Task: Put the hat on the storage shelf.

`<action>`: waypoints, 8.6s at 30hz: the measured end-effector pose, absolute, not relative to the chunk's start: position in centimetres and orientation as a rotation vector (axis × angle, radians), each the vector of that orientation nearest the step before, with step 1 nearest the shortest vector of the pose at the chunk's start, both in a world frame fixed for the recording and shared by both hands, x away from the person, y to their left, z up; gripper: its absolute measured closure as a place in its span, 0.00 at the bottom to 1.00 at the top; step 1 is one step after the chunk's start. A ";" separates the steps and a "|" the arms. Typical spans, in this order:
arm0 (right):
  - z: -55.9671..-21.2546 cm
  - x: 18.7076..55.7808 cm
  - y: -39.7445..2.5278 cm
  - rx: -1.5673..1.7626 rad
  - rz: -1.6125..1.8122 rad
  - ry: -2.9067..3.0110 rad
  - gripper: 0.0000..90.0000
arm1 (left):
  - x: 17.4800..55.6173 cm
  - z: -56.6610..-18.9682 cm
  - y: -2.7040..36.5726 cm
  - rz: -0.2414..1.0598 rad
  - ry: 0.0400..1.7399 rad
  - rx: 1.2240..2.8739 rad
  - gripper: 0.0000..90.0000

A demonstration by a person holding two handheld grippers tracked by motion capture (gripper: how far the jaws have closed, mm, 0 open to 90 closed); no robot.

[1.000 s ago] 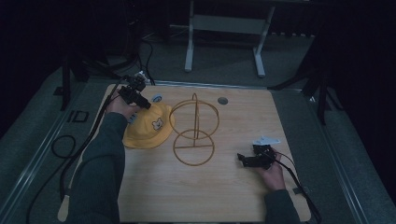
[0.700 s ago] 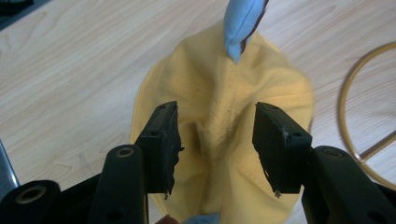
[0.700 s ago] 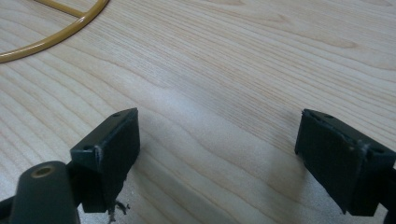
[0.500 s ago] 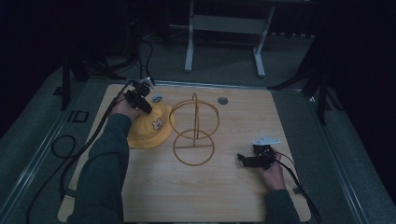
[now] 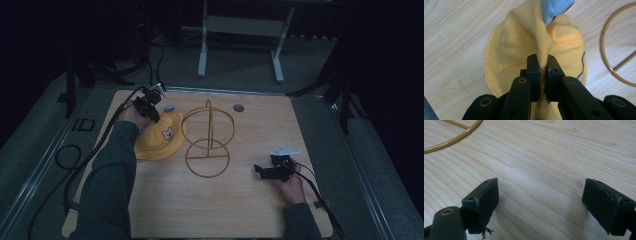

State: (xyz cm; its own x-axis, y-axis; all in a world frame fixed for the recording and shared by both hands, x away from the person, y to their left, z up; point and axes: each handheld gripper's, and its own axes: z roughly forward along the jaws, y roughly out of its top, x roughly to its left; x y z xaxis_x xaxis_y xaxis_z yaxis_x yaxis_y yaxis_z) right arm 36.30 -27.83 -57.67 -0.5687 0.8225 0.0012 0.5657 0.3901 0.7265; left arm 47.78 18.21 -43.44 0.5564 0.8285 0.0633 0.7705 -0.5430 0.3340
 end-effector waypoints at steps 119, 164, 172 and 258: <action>-57.7 36.3 -27.9 1.195 0.985 2.297 0.15 | 40.5 -30.4 22.8 0.427 0.971 2.305 0.93; -57.7 36.3 -27.9 1.198 0.984 2.298 0.15 | 37.5 -28.2 23.9 0.456 0.857 2.273 0.93; -57.7 36.3 -27.9 1.198 0.984 2.298 0.15 | 37.6 -27.7 24.0 0.457 0.855 2.265 0.93; -57.7 36.3 -27.9 1.196 0.985 2.297 0.15 | 36.6 -24.5 20.4 0.397 0.612 2.254 0.93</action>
State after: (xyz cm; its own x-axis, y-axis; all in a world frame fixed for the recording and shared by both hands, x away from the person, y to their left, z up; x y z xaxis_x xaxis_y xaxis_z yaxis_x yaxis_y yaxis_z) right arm 36.32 -27.87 -57.67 -0.5723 0.8200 -0.0041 0.5623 0.3960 0.7259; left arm 36.63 20.38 -24.50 0.8372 0.5389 0.0935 0.3048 -0.6016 0.7384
